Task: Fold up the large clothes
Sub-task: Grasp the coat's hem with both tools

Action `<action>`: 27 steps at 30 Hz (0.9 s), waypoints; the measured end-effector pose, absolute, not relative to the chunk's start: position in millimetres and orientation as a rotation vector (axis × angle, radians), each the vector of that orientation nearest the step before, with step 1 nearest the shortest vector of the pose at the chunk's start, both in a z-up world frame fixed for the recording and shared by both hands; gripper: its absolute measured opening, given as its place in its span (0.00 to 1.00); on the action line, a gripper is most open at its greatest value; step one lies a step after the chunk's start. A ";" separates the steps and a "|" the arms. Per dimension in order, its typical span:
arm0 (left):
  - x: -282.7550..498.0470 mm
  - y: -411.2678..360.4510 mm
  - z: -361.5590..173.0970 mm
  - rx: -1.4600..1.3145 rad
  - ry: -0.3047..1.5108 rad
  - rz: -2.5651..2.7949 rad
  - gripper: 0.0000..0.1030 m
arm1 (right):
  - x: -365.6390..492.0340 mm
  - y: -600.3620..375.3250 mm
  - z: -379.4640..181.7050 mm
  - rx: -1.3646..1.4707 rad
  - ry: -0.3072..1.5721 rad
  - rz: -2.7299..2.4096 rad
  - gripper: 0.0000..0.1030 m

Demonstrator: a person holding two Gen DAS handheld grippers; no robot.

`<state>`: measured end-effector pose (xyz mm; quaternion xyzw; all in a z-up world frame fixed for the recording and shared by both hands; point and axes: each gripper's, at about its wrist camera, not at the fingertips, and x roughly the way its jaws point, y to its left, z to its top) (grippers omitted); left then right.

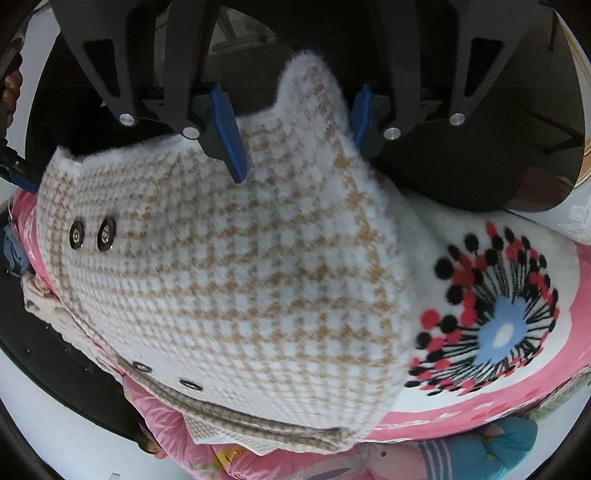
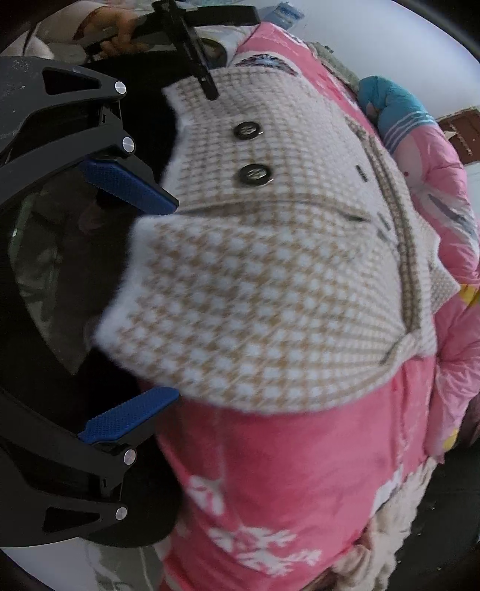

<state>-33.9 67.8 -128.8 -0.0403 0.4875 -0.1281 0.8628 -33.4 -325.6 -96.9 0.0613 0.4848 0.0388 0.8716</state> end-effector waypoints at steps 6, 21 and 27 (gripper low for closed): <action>-39.4 59.8 -130.4 -0.028 1.034 -0.262 0.48 | -41.9 -342.7 -108.5 0.185 1.073 0.055 0.88; -37.9 48.8 -128.9 -0.005 1.026 -0.267 0.48 | -24.2 -350.3 -118.8 0.295 1.096 0.085 0.68; -43.3 47.3 -129.3 0.001 1.029 -0.275 0.48 | -19.3 -345.1 -133.8 0.318 1.142 0.076 0.56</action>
